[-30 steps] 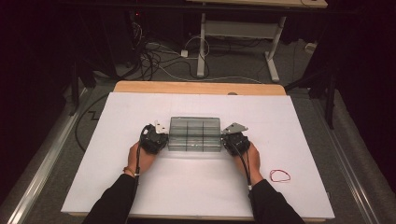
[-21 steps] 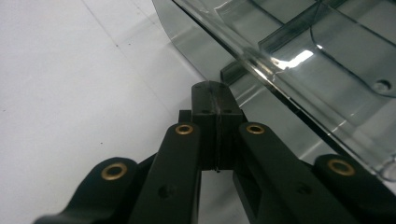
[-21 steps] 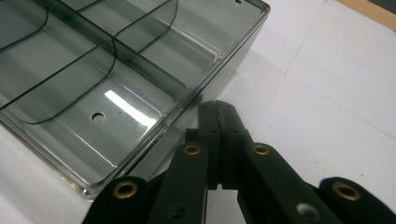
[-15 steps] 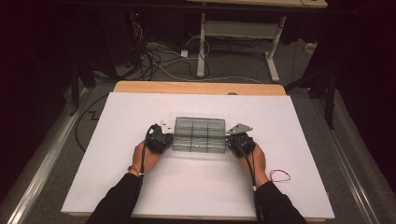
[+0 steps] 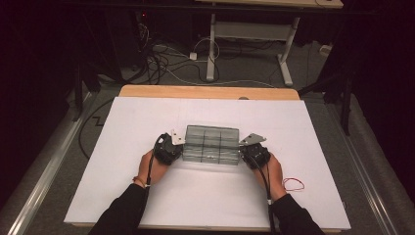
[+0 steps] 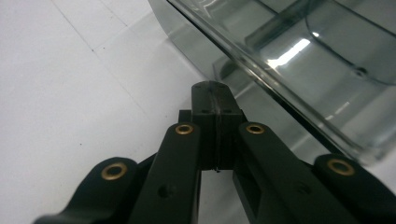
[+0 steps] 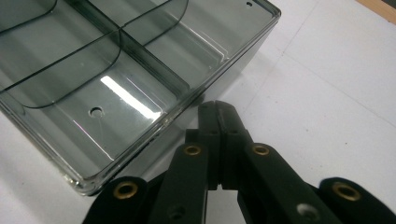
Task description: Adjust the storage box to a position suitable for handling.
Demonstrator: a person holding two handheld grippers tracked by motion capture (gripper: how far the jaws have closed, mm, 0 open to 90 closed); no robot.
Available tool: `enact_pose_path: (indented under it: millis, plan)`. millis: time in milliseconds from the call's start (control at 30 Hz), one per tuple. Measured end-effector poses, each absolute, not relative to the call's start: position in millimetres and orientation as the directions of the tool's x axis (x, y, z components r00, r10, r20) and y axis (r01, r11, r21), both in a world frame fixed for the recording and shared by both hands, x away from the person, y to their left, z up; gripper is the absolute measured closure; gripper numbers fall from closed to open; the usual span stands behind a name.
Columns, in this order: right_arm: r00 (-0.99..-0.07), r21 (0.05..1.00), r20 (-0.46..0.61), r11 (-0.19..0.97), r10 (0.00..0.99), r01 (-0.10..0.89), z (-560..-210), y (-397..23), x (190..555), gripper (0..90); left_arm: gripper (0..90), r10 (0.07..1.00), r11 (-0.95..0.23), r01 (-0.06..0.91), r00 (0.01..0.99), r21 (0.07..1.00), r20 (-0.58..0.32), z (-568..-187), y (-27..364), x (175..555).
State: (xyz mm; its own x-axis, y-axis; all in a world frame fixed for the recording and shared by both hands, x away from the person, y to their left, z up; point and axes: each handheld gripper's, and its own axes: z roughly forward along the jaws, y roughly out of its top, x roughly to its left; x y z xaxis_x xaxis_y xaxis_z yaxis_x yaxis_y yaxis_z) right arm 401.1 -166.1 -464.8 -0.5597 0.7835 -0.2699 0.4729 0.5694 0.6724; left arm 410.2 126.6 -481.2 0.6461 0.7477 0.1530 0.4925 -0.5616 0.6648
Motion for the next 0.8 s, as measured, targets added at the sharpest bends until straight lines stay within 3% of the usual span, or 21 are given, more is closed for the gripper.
enact_pose_path:
  millis: [800]
  plan:
    - [-0.599,0.672,-0.223,0.567,0.769,0.478,-469.4,-167.0,398.2,90.0,87.7,0.704,-0.609,0.47,0.691,0.639,0.162,-476.8,134.7,393.9]
